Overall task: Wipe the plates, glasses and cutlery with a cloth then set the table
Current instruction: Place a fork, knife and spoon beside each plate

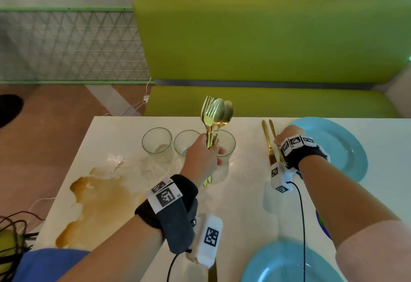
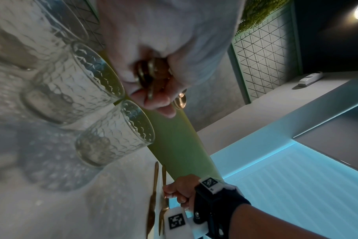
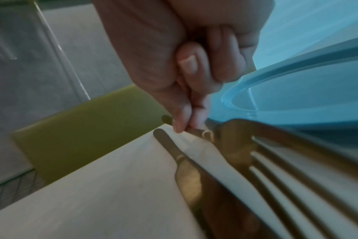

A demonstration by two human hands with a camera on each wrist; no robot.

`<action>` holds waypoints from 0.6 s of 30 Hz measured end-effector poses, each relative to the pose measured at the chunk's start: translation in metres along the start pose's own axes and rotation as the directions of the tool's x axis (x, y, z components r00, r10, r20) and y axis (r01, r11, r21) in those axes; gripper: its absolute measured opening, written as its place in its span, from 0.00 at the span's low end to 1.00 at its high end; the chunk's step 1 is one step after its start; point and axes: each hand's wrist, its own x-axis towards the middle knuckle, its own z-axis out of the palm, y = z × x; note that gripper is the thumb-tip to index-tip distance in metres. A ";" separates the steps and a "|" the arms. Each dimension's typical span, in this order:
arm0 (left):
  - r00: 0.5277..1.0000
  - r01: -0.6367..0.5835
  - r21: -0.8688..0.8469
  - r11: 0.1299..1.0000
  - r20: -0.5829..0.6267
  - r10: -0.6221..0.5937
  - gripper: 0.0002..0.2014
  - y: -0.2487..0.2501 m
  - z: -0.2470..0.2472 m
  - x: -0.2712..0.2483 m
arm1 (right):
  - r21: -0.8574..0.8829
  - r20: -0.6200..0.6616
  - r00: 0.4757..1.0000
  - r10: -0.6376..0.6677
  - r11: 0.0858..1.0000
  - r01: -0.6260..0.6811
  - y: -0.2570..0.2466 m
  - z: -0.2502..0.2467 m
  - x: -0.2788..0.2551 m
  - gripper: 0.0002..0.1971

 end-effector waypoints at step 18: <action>1.000 0.006 -0.004 1.000 0.007 -0.006 0.05 -0.007 -0.005 -0.001 | -0.136 -0.082 0.993 -0.081 0.988 0.069 -0.016 0.009 -0.016 0.13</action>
